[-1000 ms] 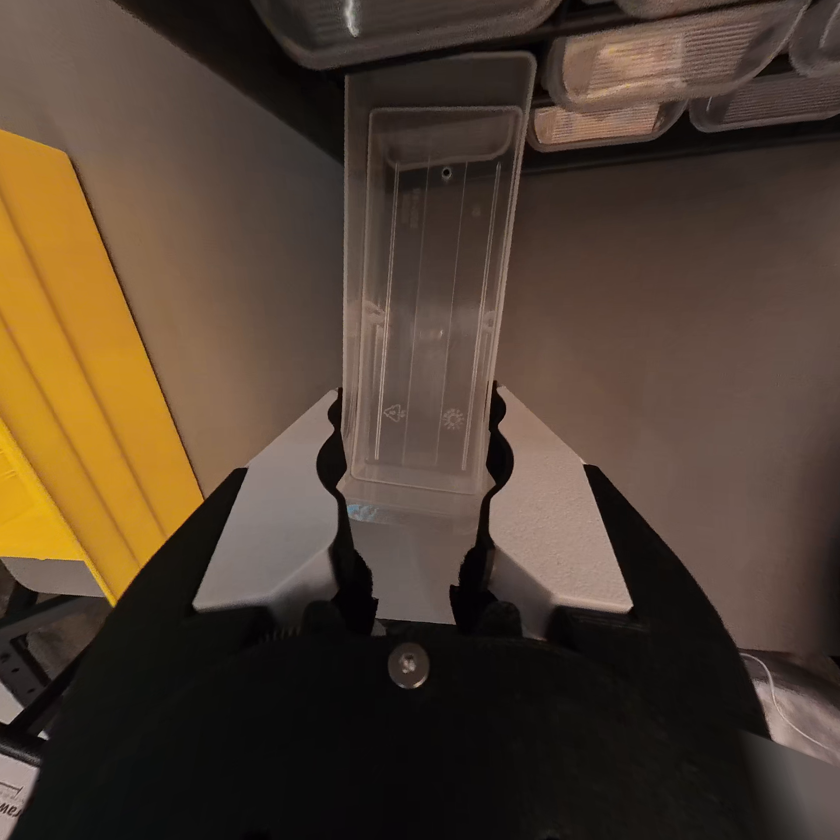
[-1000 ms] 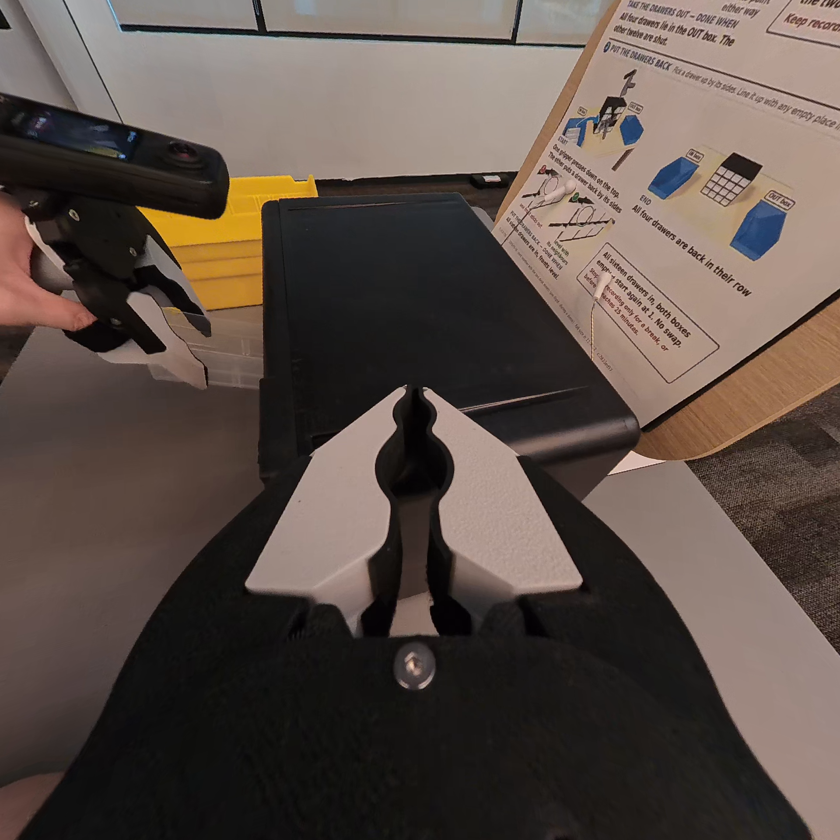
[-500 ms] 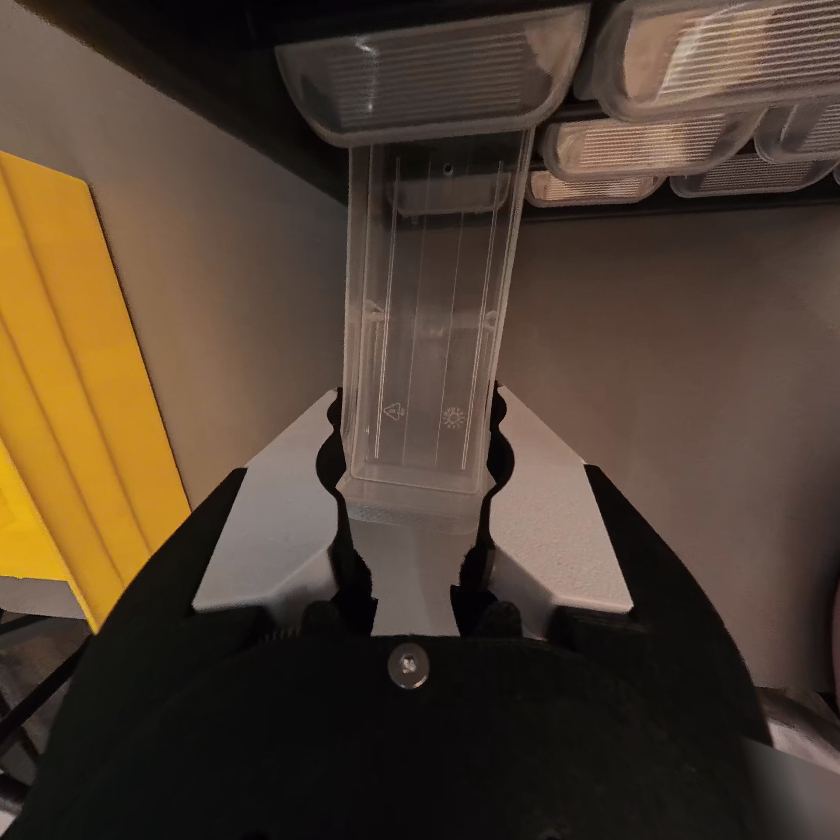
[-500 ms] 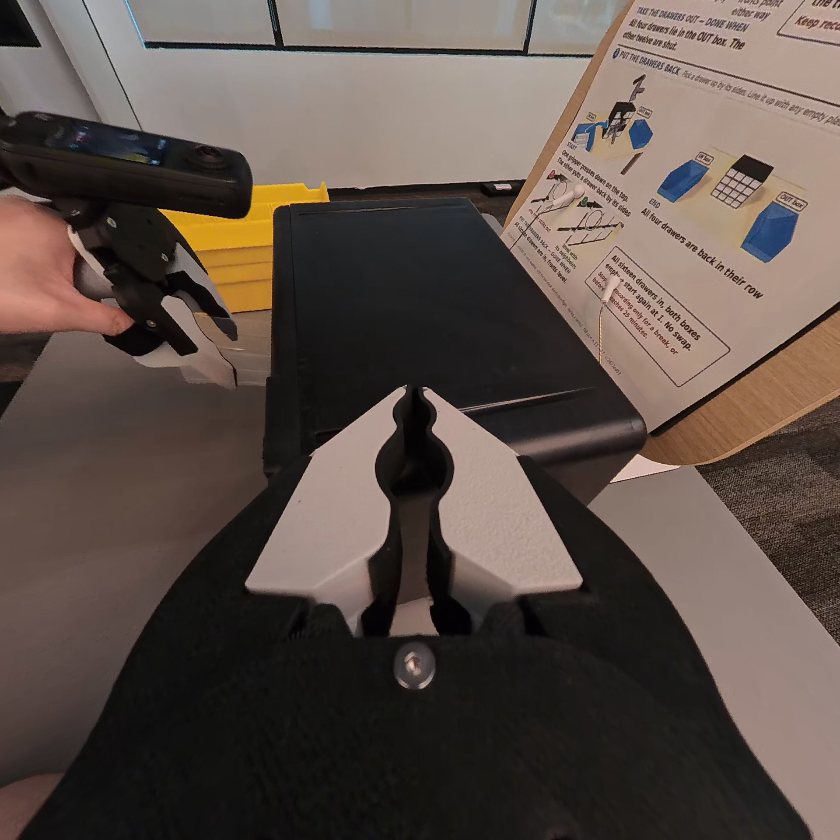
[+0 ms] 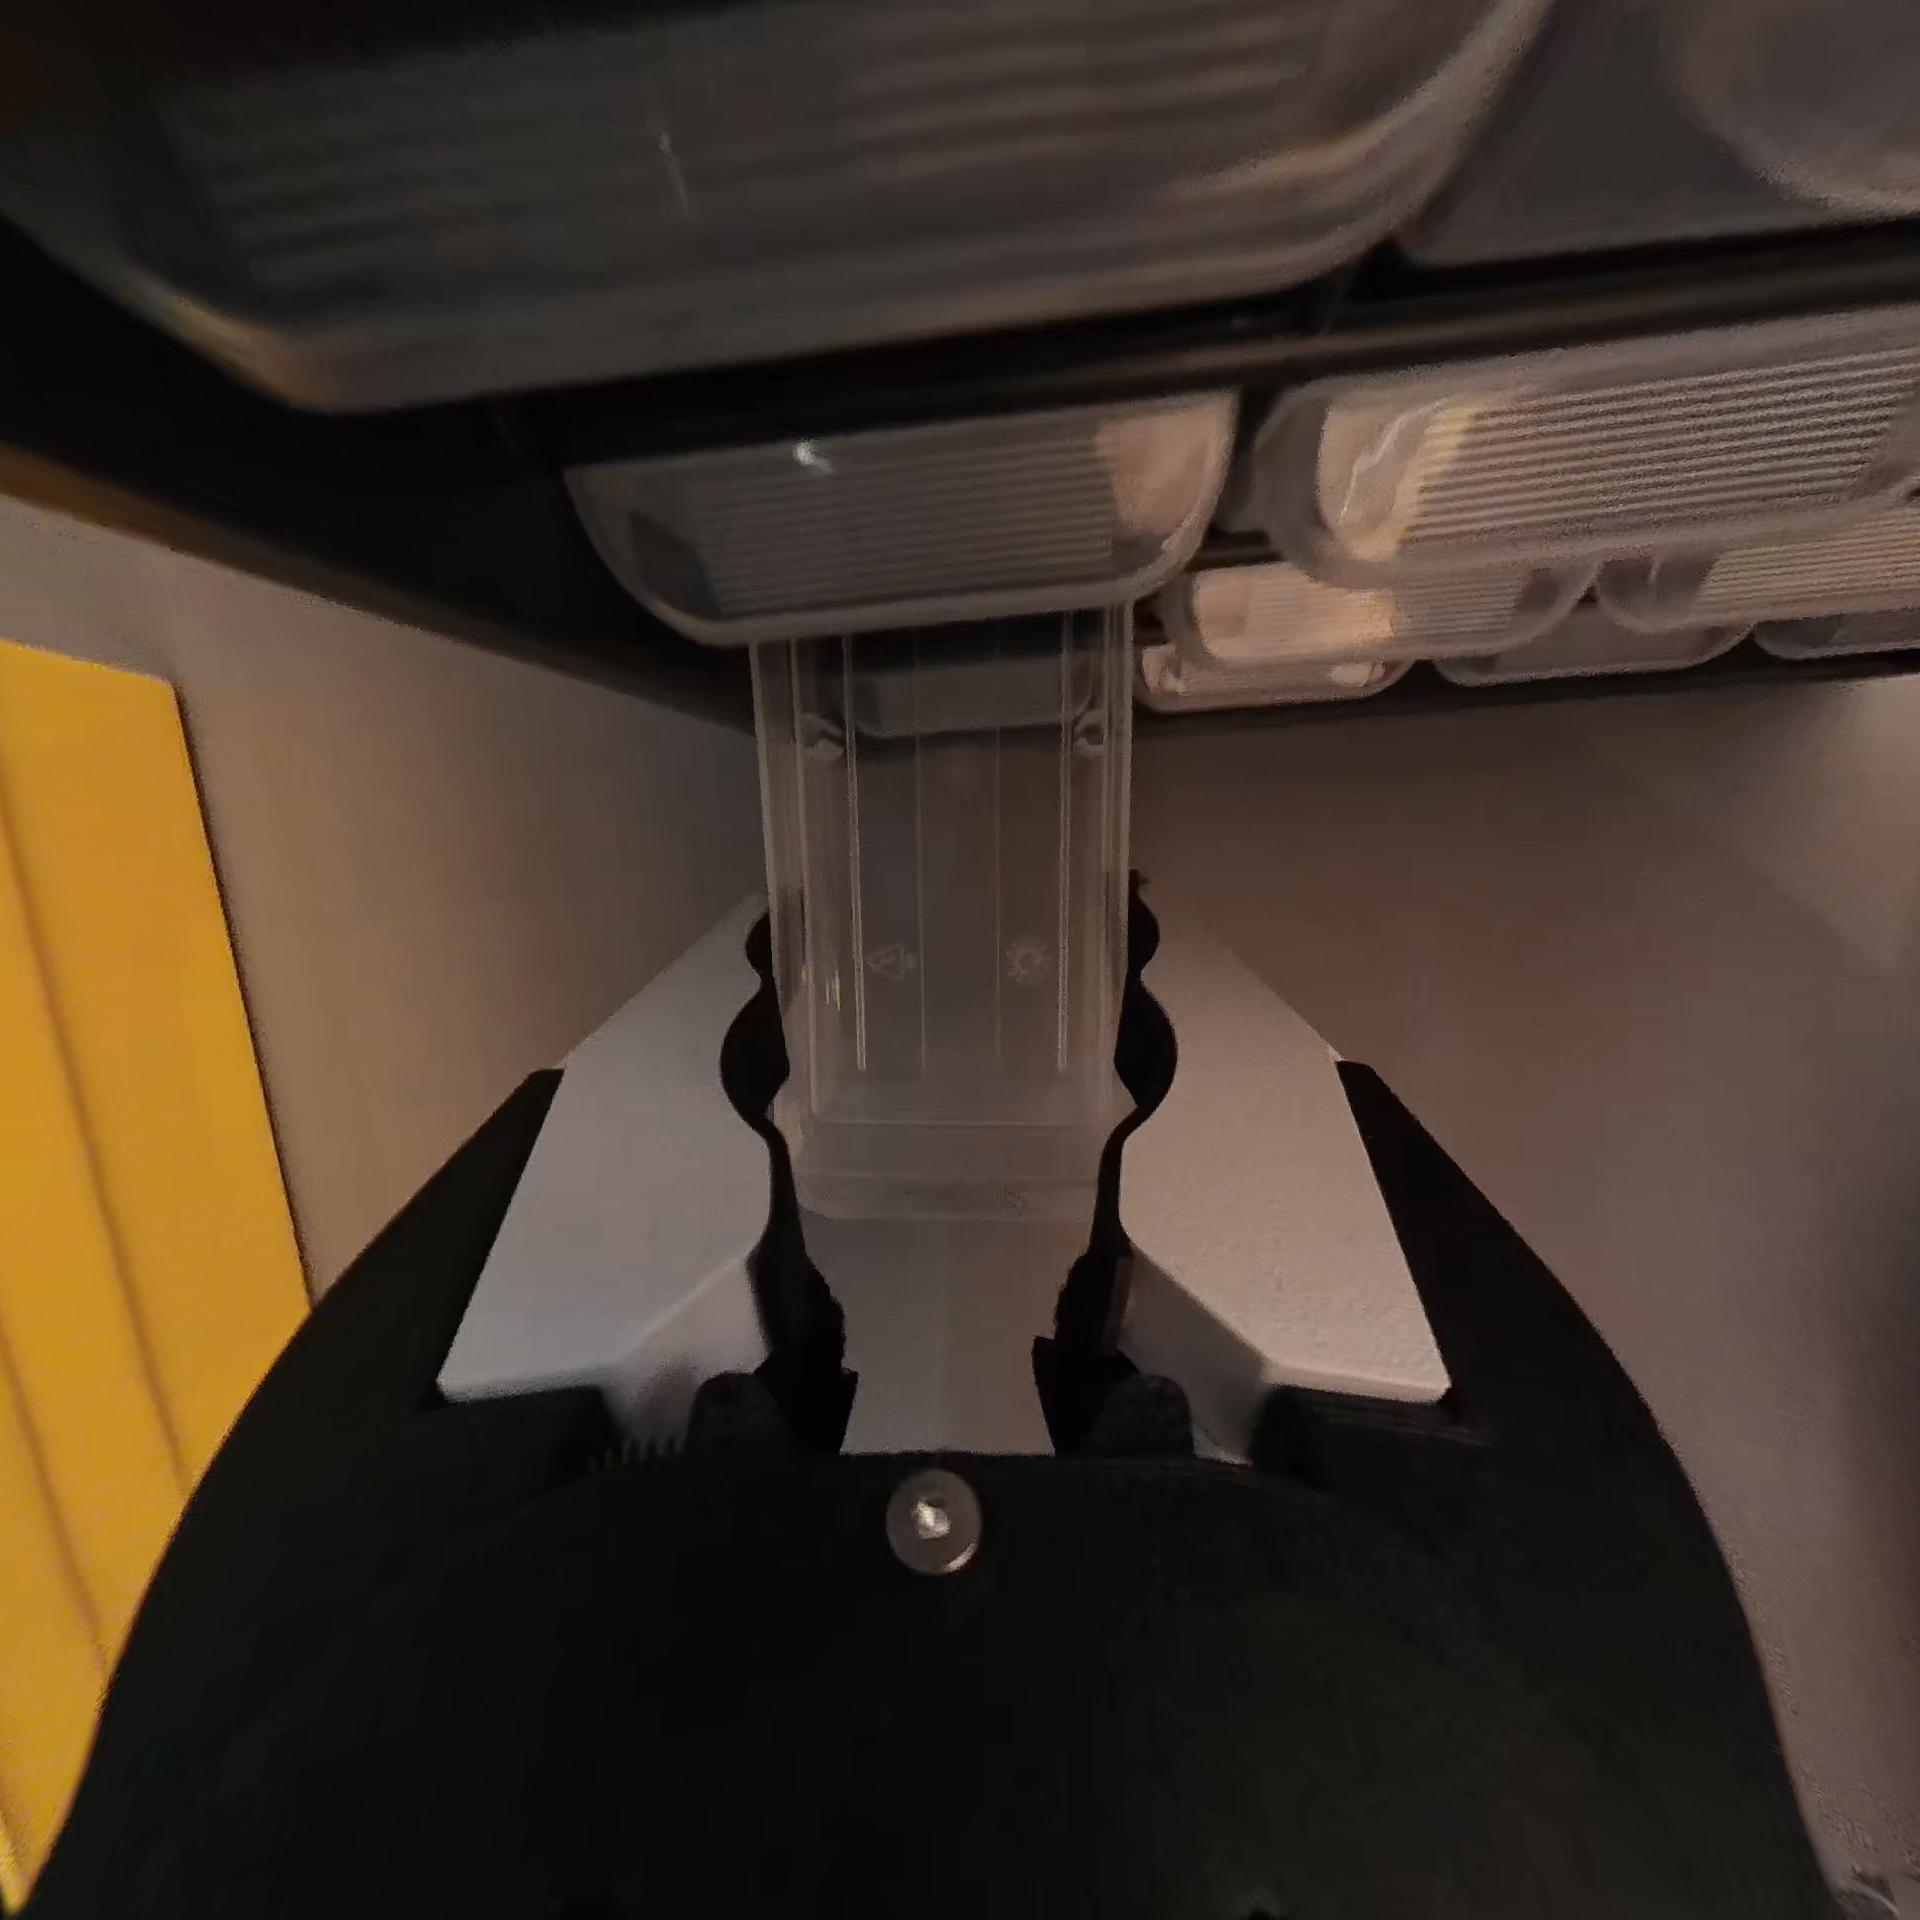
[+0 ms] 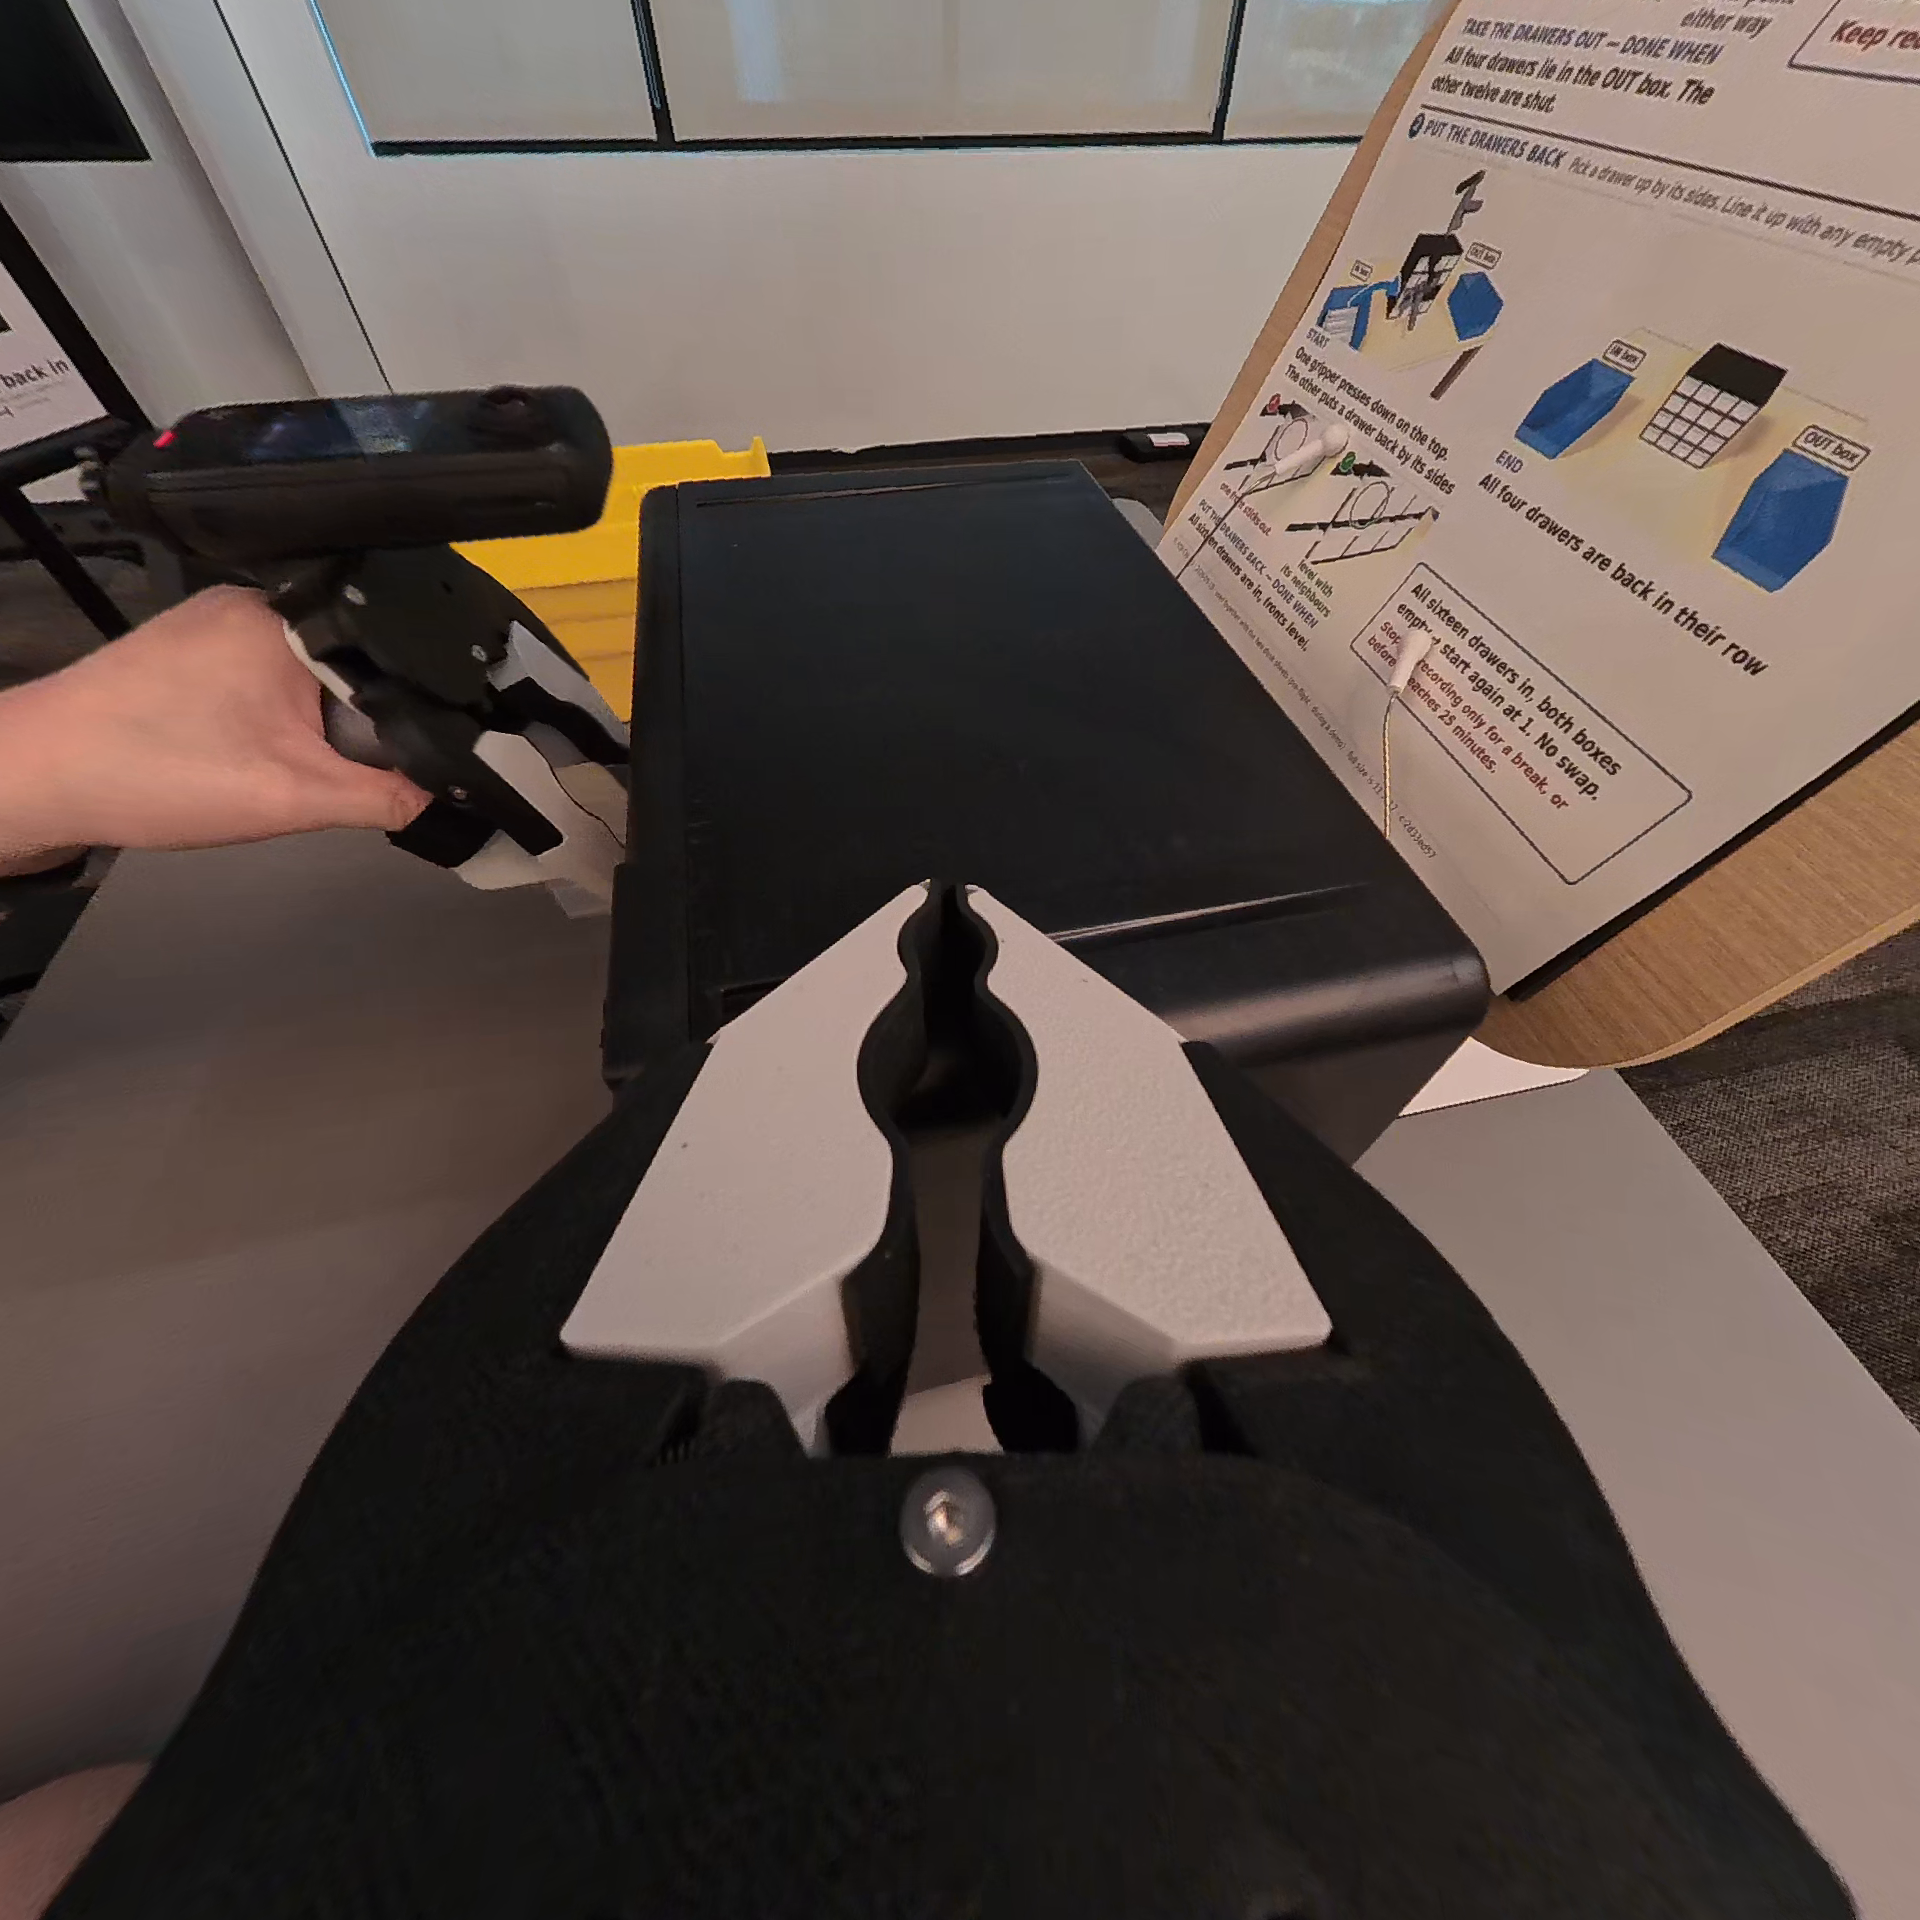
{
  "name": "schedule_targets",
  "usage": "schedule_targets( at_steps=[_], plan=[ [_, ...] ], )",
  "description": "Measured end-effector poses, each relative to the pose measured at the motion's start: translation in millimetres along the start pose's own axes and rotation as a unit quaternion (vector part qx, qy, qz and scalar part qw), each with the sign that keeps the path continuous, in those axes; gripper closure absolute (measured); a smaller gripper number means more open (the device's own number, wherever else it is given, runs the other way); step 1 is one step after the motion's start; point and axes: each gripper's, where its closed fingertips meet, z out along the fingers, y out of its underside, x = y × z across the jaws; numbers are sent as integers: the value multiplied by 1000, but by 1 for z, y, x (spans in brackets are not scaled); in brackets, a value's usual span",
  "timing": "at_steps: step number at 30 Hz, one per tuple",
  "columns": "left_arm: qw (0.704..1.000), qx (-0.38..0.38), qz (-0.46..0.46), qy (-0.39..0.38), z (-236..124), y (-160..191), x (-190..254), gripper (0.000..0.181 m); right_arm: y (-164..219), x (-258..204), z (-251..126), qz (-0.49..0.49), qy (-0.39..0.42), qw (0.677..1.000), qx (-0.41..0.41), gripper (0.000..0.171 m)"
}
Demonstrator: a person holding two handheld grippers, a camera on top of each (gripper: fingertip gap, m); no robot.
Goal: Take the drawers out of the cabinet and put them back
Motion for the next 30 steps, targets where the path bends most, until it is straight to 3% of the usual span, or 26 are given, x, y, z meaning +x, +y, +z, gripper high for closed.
schedule_targets(
  at_steps=[3, 5, 8, 12, 15, 17, 23, 27, 30],
  plan=[
    [998, 54, 21, 10, -4, -9, 3, 117, 0, 0, 0, 0, -1, 1000, 1, 171],
    [996, 79, 29, 23, -6, -10, 7, 98, 0, 0, 0, 0, -2, 1000, 1, 171],
    [993, 105, 59, 19, -11, -6, 5, 85, 0, 0, 0, 1, -3, 1000, 3, 171],
    [954, 254, 155, -19, -54, -16, -3, 98, 0, 0, 0, 5, -4, 1000, 3, 171],
    [886, 376, 271, -26, -87, -7, 13, 116, 0, 0, 0, 4, -2, 1000, 2, 171],
    [843, 417, 336, -51, -91, 7, 17, 134, 0, 0, 0, 3, -3, 1000, 5, 171],
    [805, 368, 441, -147, -49, 45, 3, 140, 0, 0, 0, 8, 0, 1000, -1, 171],
    [748, 403, 482, -212, -55, 44, 11, 160, 0, -1, 2, 8, 1, 1000, -4, 171],
    [723, 399, 514, -231, -49, 45, 16, 181, -1, -2, 2, 9, -2, 1000, -3, 171]
  ],
)
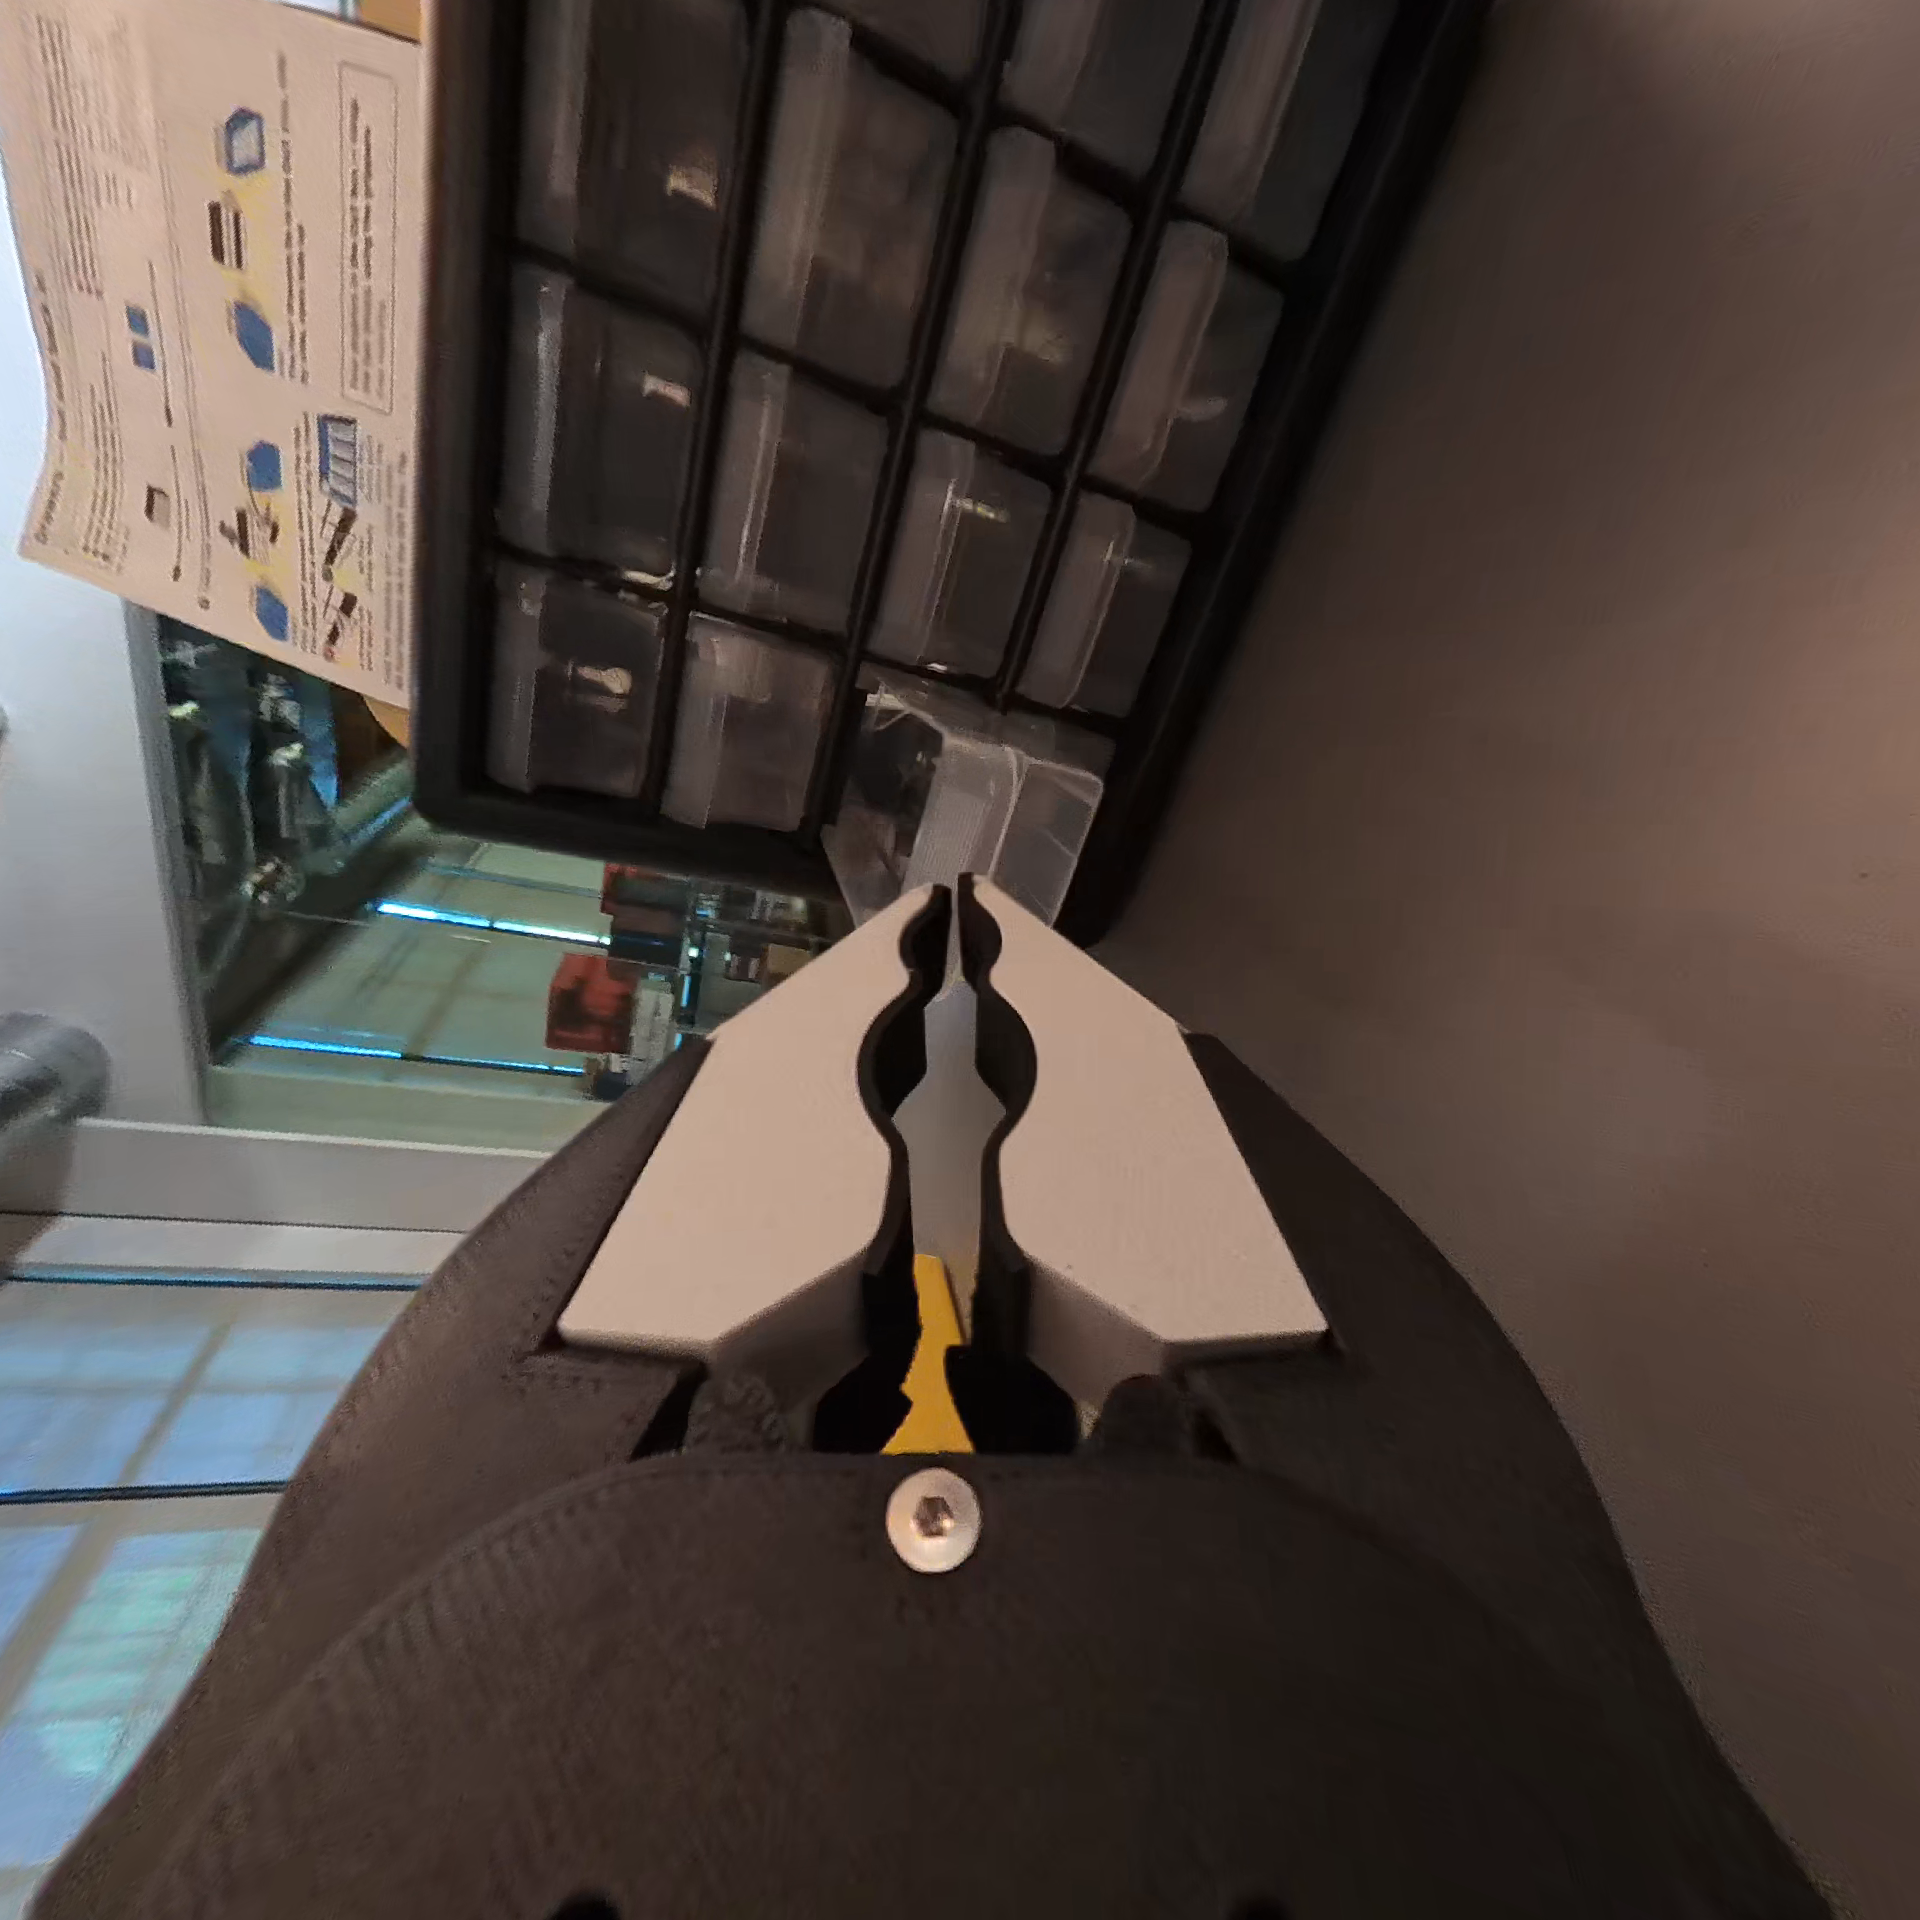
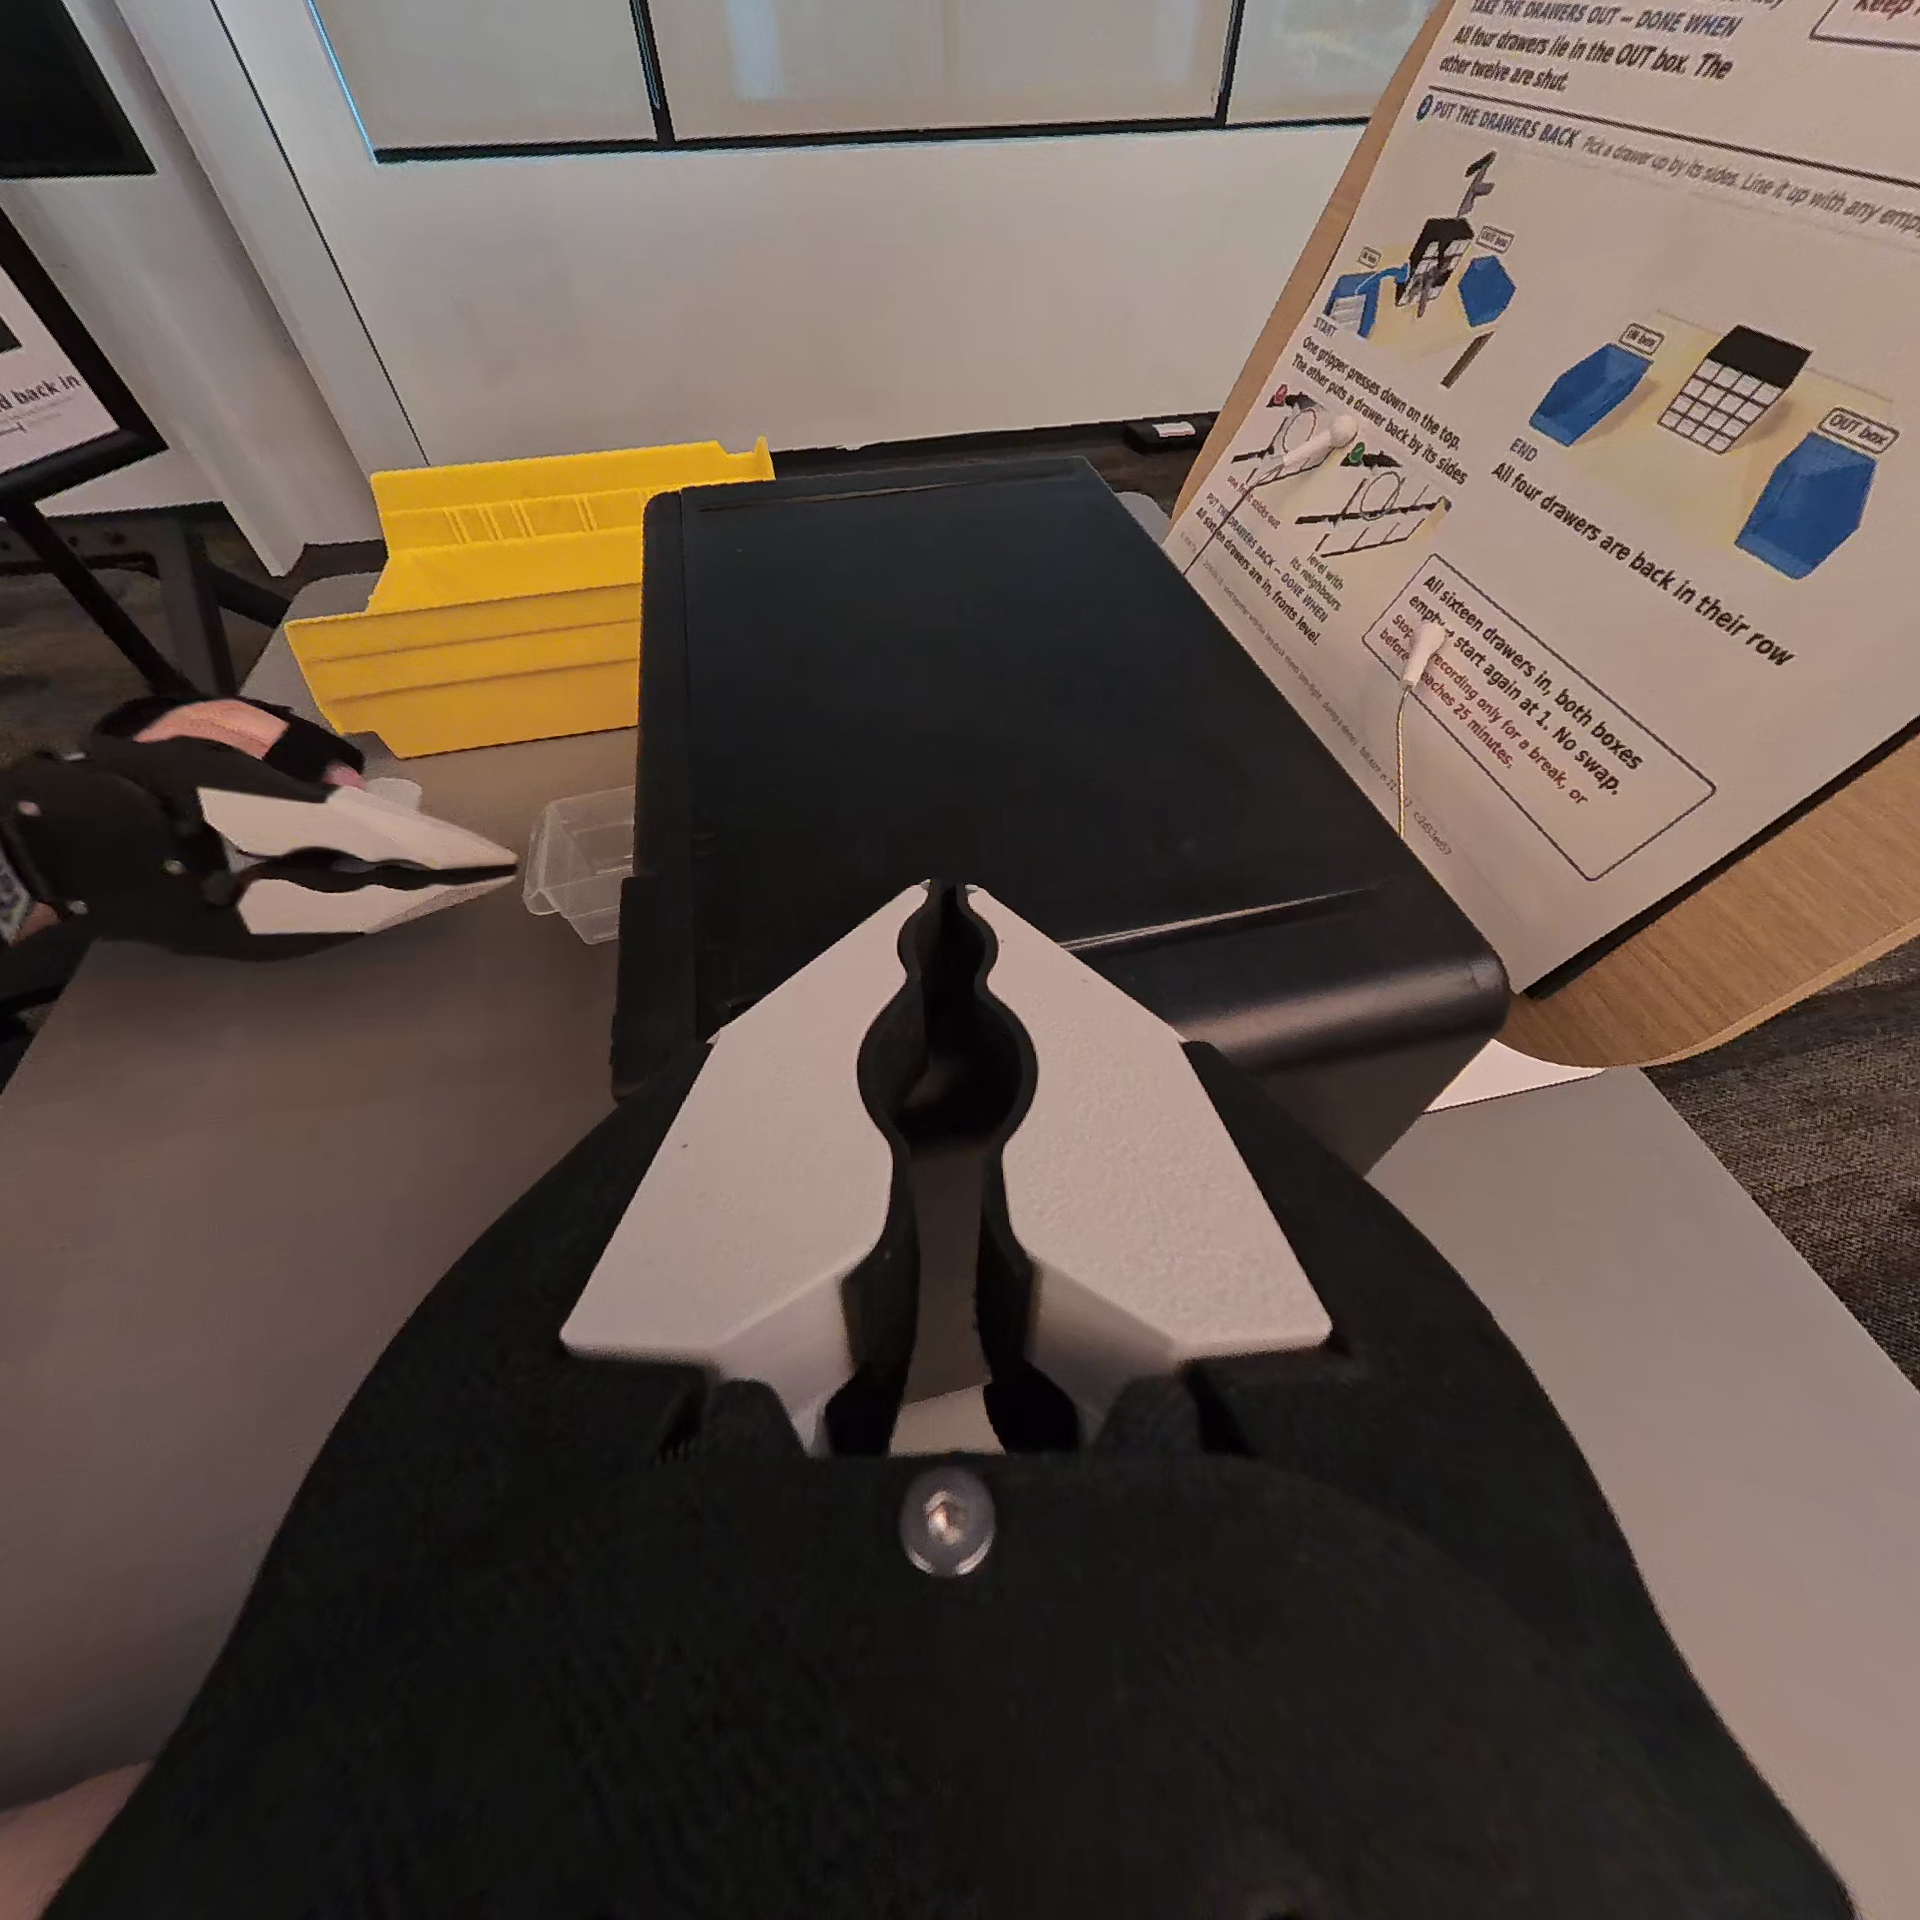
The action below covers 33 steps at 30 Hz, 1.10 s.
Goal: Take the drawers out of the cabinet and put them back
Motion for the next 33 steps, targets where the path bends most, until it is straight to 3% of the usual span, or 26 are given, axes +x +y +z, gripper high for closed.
schedule_targets(
  at_steps=[14, 21, 25, 29, 33],
  plan=[
    [999, -28, 12, -17, 45, 7, -10, 181, 0, 0, 0, 1, -2, 1000, 0, 171],
    [999, -35, -19, -12, 77, 9, -11, 172, 0, 0, 1, 1, -2, 1000, 0, 171],
    [998, -33, -41, -28, 84, 12, -18, 169, 0, 0, 1, 2, -3, 1000, 1, 171],
    [998, -22, -45, -34, 86, 11, -22, 178, 0, 1, 1, 3, -3, 1000, 1, 171],
    [998, -17, -52, -26, 85, 11, -18, 171, 0, 1, 1, 4, -1, 1000, -1, 171]
  ],
)
